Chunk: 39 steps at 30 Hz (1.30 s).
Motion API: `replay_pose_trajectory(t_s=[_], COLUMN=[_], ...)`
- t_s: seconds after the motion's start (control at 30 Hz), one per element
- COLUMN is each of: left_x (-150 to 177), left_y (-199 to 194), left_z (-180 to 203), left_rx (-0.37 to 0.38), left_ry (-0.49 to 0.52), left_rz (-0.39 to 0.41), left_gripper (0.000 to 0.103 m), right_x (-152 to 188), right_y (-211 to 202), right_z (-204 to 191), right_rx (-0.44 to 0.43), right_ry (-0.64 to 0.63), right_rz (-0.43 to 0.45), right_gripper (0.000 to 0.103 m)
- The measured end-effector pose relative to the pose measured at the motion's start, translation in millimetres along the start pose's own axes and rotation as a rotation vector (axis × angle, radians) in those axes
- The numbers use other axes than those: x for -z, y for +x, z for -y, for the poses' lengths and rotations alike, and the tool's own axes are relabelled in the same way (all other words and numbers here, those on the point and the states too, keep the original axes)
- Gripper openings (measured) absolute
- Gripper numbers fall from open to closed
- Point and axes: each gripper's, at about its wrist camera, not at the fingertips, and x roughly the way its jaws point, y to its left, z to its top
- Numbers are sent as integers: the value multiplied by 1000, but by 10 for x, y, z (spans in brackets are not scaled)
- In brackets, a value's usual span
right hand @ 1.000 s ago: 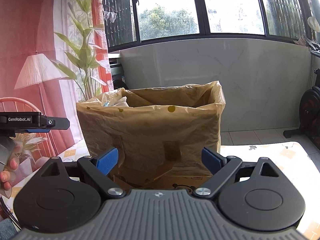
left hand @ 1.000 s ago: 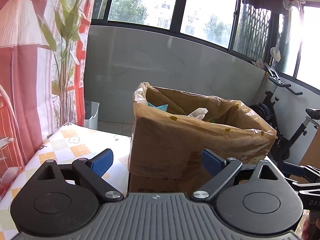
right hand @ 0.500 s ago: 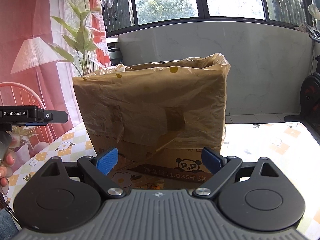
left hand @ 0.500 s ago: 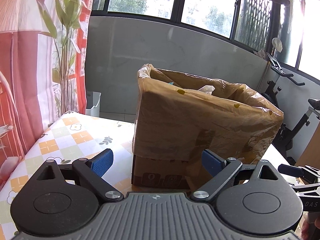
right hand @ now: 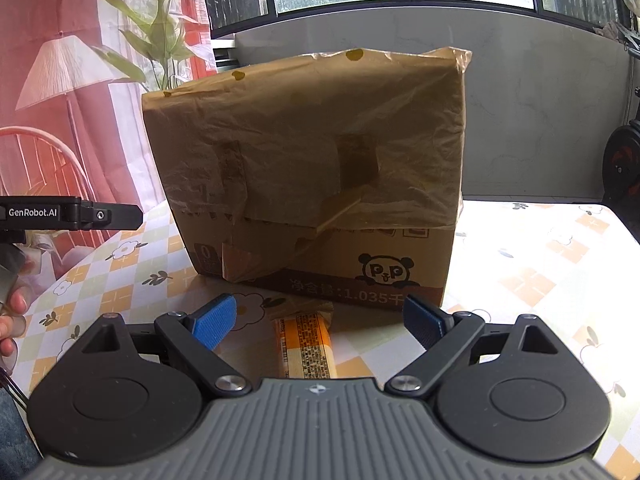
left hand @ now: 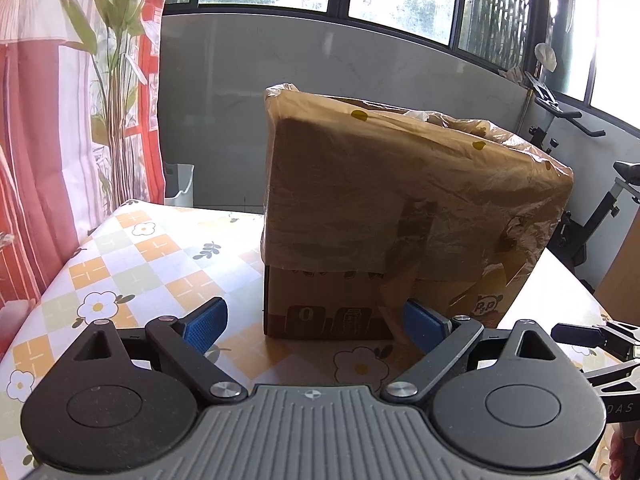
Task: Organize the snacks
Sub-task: 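Move both open tools down beside the box toward the orange-wrapped bar, then close the left and right tools together on the orange-wrapped bar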
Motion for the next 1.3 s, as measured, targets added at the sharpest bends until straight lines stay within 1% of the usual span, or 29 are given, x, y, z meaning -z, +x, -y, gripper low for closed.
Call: replay_pose_trajectory(t_s=[0.1, 0.33, 0.43, 0.47, 0.53, 0.6, 0.7, 0.77, 0.87, 0.97, 1.03, 1.1, 1.17, 1.23, 1.27, 1.3], left_x=[34, 133, 158, 162, 164, 167, 195, 223, 266, 326, 365, 390, 408, 432, 450, 464], left_y=[30, 149, 199, 222, 276, 329, 414, 474, 571, 663, 738, 805, 866, 911, 942, 979], left_z=[-20, -9, 26, 42, 58, 74, 181, 275, 378, 487, 540, 603, 676, 732, 736, 738], left_rx=[-4, -6, 0, -4, 2, 20, 33, 63, 112, 180, 226, 242, 250, 258, 266, 274], left_ry=[0, 3, 14, 20, 11, -1, 23, 44, 31, -13, -39, -32, 0, 28, 29, 24], left_rz=[-13, -70, -85, -90, -95, -102, -111, -114, -136, -163, -183, -194, -198, -198, -204, -214], left_gripper=[95, 92, 91, 89, 85, 83, 79, 79, 79, 79, 79, 77, 75, 74, 73, 72], right_x=[80, 194, 293, 336, 436, 489, 512, 498, 483, 475, 477, 480, 476, 464, 458, 451], right_y=[71, 189, 264, 285, 327, 335, 306, 287, 254, 254, 278, 305, 295, 282, 278, 282], right_z=[-25, -244, -245, -238, -184, -93, 75, 208, 361, 383, 348, 314, 293, 301, 306, 306], right_rx=[-7, -24, -9, 4, 34, 41, 85, 128, 139, 93, 79, 77, 71, 64, 54, 42], right_ry=[-1, -115, -117, -125, -133, -119, -109, -93, -53, -54, -59, -59, -50, -19, -2, 9], right_rz=[-41, -93, -140, -156, -205, -230, -230, -229, -228, -228, -230, -229, -224, -218, -215, -214], right_gripper=[92, 92, 92, 92, 92, 92, 92, 91, 89, 85, 78, 76, 72, 64, 62, 57])
